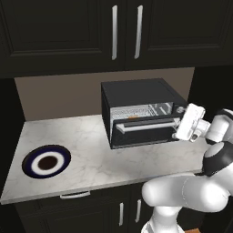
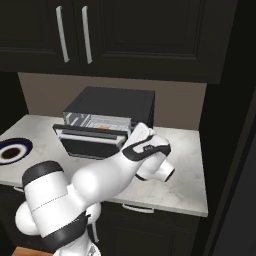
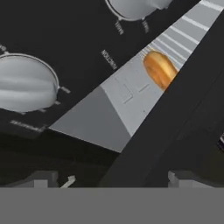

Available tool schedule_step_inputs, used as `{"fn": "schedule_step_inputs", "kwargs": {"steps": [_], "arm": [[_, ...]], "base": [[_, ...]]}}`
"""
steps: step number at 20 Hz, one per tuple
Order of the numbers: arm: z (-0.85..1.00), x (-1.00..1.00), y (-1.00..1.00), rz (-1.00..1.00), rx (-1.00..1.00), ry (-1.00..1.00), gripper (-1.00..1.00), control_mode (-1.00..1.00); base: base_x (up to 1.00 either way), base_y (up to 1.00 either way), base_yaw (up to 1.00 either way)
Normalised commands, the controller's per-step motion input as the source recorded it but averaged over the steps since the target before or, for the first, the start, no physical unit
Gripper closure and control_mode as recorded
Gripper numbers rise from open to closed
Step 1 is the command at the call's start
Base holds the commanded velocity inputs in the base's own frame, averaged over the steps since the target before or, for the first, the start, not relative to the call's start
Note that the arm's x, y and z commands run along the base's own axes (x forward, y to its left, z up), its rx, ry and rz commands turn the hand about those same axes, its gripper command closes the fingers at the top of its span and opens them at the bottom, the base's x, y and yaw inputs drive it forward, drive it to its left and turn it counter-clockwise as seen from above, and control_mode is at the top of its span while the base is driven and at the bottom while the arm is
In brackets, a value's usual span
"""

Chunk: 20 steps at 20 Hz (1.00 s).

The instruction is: Pick up the bagel from the plate, place it on the toaster oven rack, close the door, and set the timer.

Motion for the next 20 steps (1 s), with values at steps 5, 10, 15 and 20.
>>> {"fn": "schedule_step_inputs", "kwargs": {"steps": [5, 10, 15, 20], "arm": [[0.00, 0.00, 0.32, -0.38, 0.11, 0.02, -1.00, -1.00], [0.00, 0.00, 0.35, -0.45, 0.12, 0.06, -1.00, -1.00], [0.00, 0.13, 0.28, -0.46, 0.11, 0.13, -1.00, -1.00], [0.00, 0.27, 0.12, -0.45, 0.10, 0.19, -1.00, -1.00]], "base": [[0.00, 0.00, 0.00], [0.00, 0.00, 0.00], [0.00, 0.00, 0.00], [0.00, 0.00, 0.00]]}}
